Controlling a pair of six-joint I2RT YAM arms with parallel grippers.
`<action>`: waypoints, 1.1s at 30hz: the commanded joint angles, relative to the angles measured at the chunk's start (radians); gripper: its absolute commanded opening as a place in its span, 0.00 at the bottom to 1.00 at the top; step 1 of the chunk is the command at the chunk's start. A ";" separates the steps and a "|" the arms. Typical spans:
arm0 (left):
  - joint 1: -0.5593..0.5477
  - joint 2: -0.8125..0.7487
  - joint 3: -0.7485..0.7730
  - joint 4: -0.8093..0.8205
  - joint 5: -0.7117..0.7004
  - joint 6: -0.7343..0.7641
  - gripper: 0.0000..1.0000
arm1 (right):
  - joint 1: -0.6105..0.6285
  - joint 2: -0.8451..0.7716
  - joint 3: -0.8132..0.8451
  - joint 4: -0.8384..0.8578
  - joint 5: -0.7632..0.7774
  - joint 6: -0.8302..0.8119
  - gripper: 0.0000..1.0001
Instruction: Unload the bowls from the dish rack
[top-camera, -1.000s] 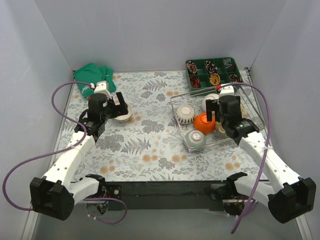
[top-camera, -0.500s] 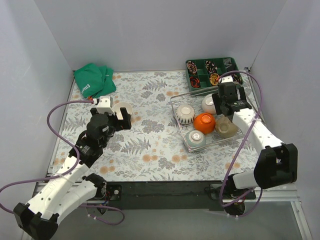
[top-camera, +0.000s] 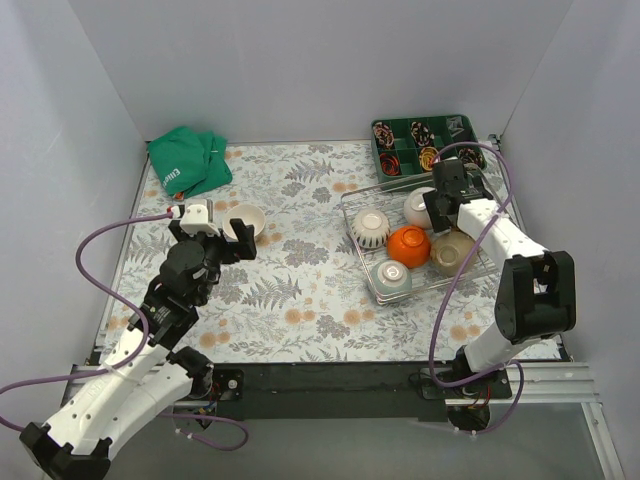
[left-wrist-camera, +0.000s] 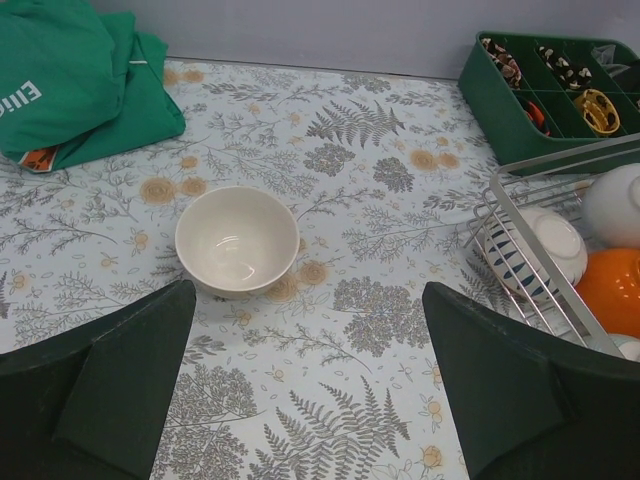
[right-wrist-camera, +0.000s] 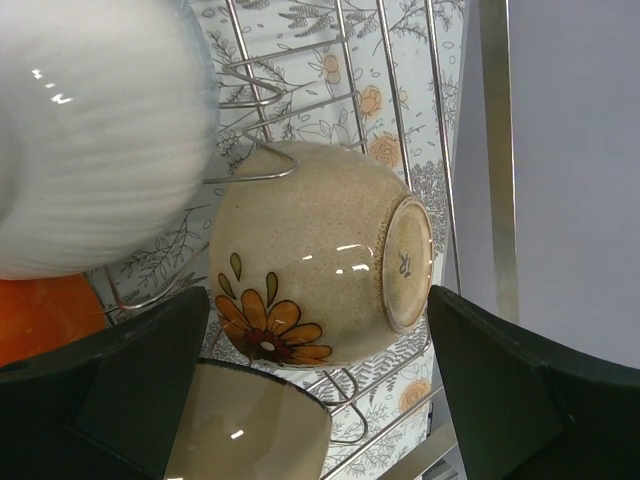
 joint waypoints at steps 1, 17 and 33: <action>-0.006 -0.008 -0.018 0.022 -0.022 0.018 0.98 | -0.018 0.015 0.025 -0.014 0.010 -0.006 0.98; -0.006 -0.005 -0.025 0.028 -0.012 0.023 0.98 | -0.027 0.111 0.033 -0.015 0.044 -0.014 0.96; -0.006 -0.010 -0.031 0.030 -0.009 0.025 0.98 | -0.024 0.012 0.040 -0.015 0.071 -0.008 0.38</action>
